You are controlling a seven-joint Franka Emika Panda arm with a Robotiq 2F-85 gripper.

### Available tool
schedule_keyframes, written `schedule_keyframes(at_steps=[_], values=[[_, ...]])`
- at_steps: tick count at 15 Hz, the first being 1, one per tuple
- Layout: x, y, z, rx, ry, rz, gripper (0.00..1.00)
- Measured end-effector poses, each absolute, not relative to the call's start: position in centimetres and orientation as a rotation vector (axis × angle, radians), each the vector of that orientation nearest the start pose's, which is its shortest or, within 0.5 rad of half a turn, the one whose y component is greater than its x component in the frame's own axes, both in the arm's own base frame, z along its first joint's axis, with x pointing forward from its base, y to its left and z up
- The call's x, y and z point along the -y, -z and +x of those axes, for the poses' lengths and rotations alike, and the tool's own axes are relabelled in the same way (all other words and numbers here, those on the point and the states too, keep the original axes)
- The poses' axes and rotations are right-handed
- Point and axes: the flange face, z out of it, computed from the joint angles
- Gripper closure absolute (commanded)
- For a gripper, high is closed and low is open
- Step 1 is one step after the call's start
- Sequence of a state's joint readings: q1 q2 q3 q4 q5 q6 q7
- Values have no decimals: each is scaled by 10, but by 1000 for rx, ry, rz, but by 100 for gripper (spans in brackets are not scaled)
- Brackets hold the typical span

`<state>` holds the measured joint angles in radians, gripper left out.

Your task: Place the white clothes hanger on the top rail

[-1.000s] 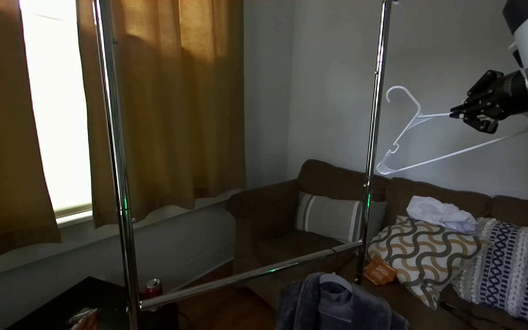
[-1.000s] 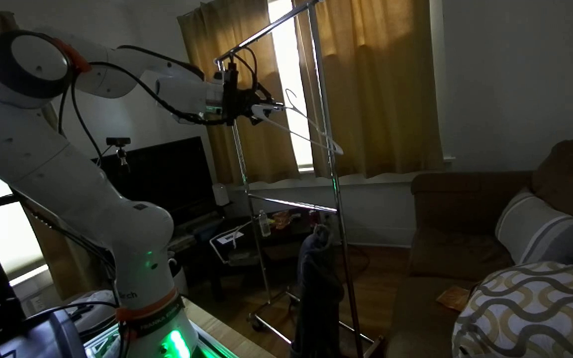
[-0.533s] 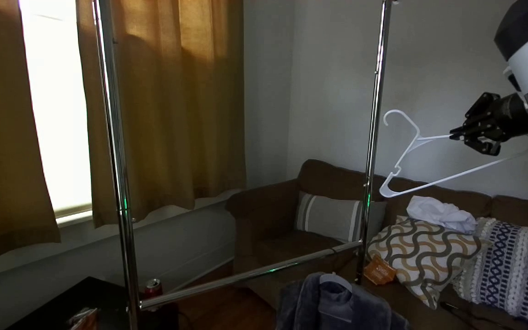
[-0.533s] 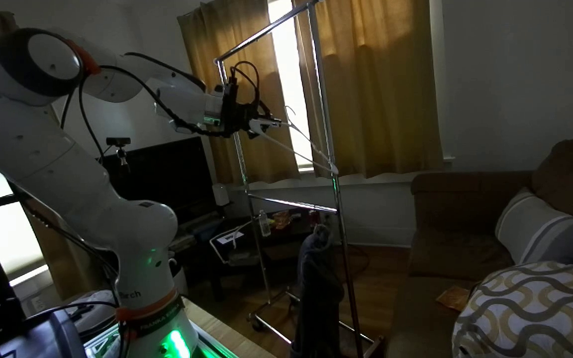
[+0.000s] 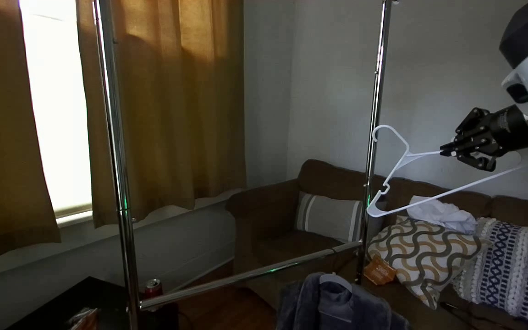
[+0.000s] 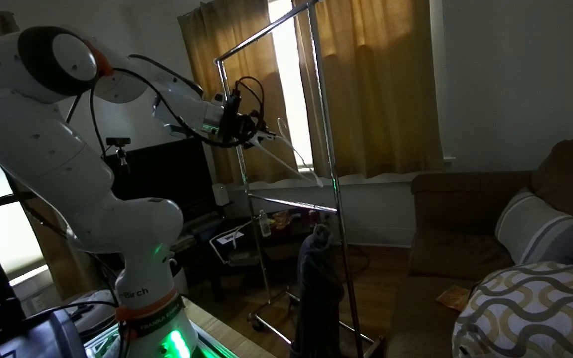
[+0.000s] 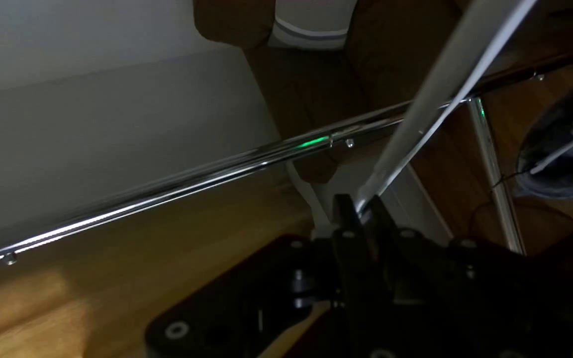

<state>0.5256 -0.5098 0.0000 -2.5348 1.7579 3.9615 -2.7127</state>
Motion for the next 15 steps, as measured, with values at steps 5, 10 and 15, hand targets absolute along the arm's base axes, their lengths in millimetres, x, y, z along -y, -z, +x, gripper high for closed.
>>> schedule_keyframes(at_steps=[5, 10, 15], values=[[-42, -561, 312, -988, -950, 1782, 98], [-41, -620, 298, -908, -1082, 1641, 98], [-36, -674, 290, -829, -1208, 1549, 98]])
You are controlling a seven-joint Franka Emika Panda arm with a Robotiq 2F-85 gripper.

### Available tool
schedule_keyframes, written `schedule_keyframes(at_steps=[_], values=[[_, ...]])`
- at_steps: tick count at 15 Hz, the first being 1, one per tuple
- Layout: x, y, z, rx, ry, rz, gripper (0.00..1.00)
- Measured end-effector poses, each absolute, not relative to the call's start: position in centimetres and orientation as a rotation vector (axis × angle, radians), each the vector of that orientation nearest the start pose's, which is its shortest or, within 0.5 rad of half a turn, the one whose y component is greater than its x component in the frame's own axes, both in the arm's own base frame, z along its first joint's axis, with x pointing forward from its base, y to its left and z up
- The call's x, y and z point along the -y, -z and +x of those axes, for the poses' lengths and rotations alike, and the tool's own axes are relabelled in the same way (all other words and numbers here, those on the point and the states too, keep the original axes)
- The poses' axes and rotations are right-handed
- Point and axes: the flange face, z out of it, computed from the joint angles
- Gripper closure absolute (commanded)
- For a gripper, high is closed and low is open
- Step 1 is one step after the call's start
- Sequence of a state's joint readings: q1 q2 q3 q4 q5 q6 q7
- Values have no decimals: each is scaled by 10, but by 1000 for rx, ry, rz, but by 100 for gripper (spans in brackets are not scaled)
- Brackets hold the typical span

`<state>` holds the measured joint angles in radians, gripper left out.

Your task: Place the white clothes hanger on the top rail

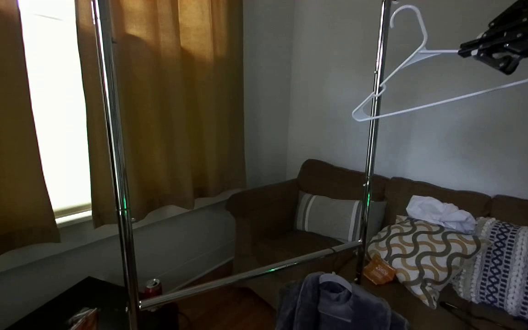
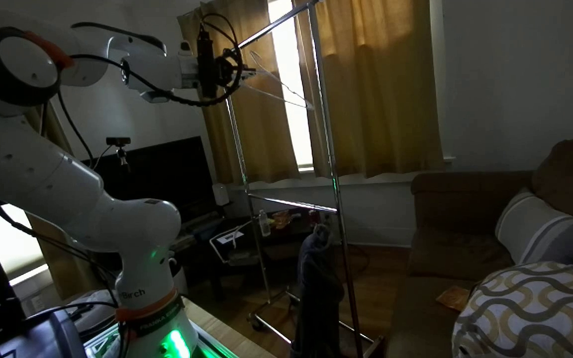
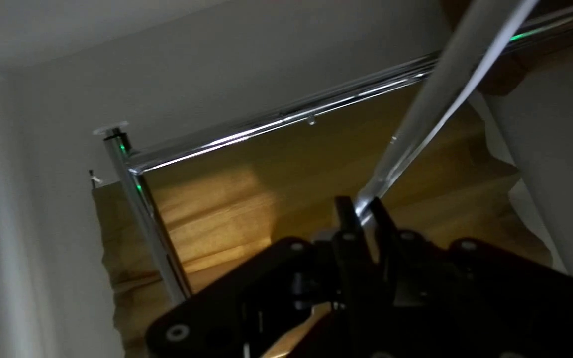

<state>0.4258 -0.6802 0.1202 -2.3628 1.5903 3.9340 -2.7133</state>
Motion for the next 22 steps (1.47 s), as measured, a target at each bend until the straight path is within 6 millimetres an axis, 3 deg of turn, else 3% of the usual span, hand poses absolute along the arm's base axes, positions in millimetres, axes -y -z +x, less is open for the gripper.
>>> schedule_keyframes(at_steps=[5, 9, 17, 22], values=[[-21, -718, 292, -748, -1302, 1512, 98], [-16, -739, 308, -726, -1336, 1492, 98], [-36, -761, 365, -767, -1377, 1456, 98], [-41, -780, 372, -798, -1435, 1398, 98]])
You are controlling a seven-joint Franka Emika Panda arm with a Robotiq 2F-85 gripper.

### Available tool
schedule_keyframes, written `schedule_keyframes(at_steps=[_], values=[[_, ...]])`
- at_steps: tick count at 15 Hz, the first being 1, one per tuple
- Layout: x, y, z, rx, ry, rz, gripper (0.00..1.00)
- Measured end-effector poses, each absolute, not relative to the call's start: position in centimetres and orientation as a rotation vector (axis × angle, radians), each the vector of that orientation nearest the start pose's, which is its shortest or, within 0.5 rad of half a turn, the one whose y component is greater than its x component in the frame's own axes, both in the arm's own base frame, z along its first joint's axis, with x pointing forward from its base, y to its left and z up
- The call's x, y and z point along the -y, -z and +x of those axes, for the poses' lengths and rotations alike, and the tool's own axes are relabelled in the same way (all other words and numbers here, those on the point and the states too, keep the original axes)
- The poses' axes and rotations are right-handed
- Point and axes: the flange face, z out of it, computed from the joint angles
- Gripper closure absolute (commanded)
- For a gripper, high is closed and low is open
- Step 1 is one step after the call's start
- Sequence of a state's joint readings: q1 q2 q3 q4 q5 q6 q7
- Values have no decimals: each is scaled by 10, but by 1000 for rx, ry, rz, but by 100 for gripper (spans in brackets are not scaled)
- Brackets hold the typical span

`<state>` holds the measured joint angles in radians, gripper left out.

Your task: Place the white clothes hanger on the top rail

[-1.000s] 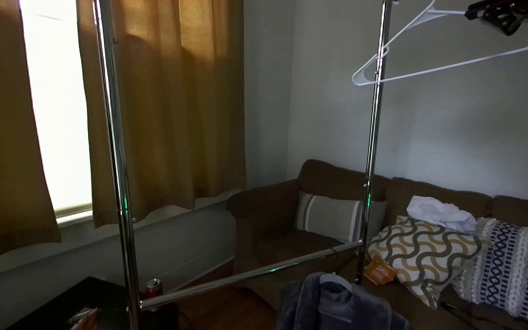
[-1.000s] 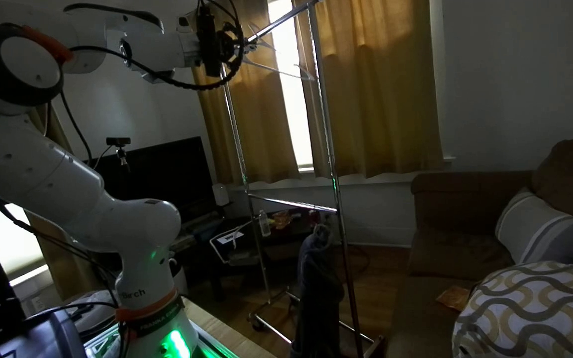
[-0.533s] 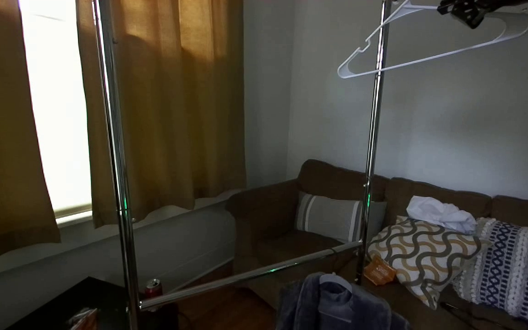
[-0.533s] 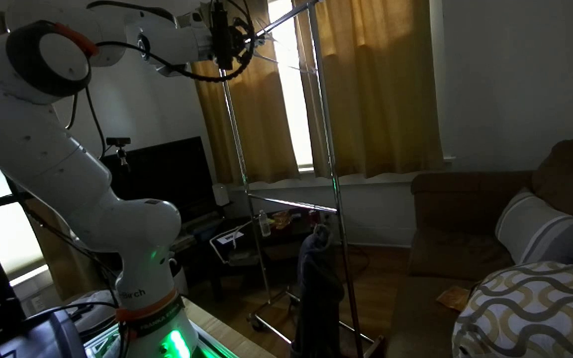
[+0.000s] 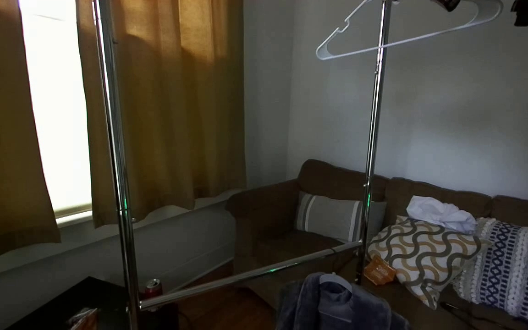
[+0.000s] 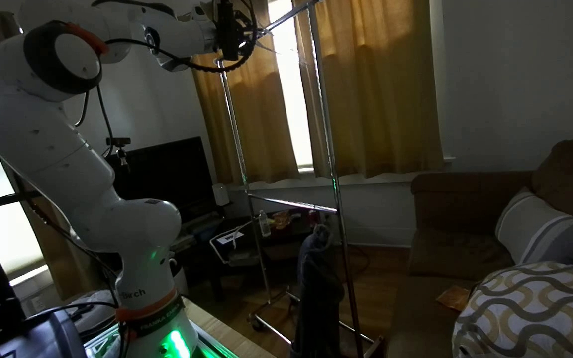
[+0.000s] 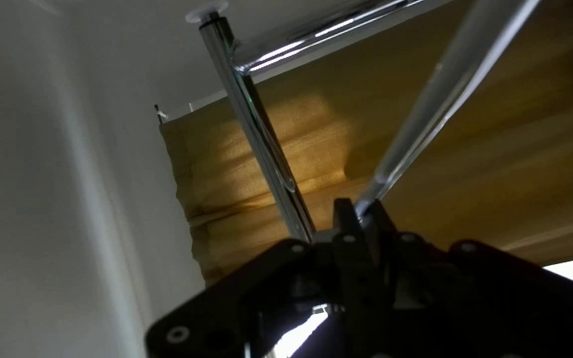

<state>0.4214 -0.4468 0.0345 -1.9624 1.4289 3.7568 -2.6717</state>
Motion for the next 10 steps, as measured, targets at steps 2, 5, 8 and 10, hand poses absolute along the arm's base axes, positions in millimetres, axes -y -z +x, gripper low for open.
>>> schedule_keyframes(at_steps=[2, 5, 8, 10], values=[[-41, -789, 370, -785, -1454, 1374, 98], [-40, -796, 371, -757, -1480, 1370, 98], [-35, -794, 382, -733, -1481, 1399, 98], [-31, -789, 395, -716, -1474, 1428, 98]])
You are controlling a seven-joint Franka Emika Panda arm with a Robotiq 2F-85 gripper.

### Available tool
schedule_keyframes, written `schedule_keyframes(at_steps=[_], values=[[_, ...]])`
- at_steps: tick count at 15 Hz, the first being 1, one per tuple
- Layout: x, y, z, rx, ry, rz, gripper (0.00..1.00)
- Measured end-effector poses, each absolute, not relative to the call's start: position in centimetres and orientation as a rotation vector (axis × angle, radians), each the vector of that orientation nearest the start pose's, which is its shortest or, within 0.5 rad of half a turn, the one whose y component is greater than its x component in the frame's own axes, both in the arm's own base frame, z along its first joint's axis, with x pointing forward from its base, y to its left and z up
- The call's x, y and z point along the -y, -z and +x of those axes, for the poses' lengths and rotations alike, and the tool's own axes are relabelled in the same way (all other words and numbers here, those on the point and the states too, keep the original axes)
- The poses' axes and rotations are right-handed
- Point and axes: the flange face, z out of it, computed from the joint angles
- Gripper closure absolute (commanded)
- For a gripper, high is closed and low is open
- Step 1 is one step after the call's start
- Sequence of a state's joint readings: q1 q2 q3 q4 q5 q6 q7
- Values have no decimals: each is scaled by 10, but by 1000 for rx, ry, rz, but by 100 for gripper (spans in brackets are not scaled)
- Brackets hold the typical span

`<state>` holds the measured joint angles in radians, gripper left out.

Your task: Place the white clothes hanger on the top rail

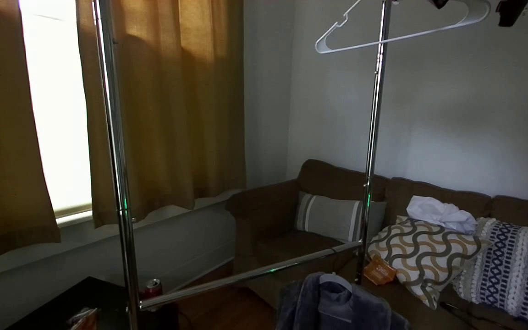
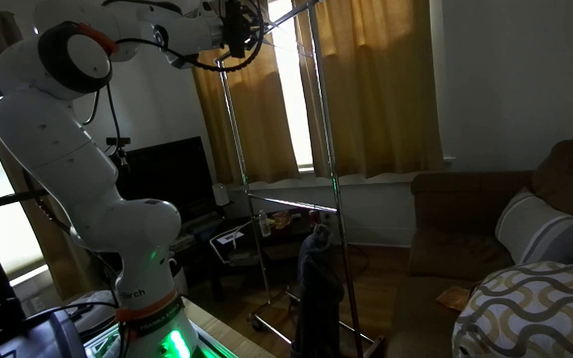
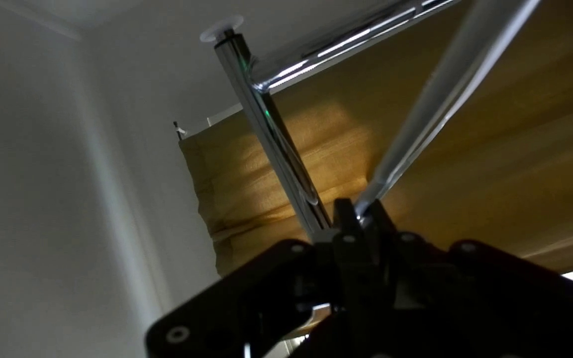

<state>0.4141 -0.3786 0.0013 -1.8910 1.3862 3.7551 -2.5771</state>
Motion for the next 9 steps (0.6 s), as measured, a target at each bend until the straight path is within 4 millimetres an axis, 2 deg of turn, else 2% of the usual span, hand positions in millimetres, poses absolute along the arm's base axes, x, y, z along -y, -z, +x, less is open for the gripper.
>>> schedule_keyframes(at_steps=[9], values=[[-29, -777, 441, -657, -1476, 1519, 98]])
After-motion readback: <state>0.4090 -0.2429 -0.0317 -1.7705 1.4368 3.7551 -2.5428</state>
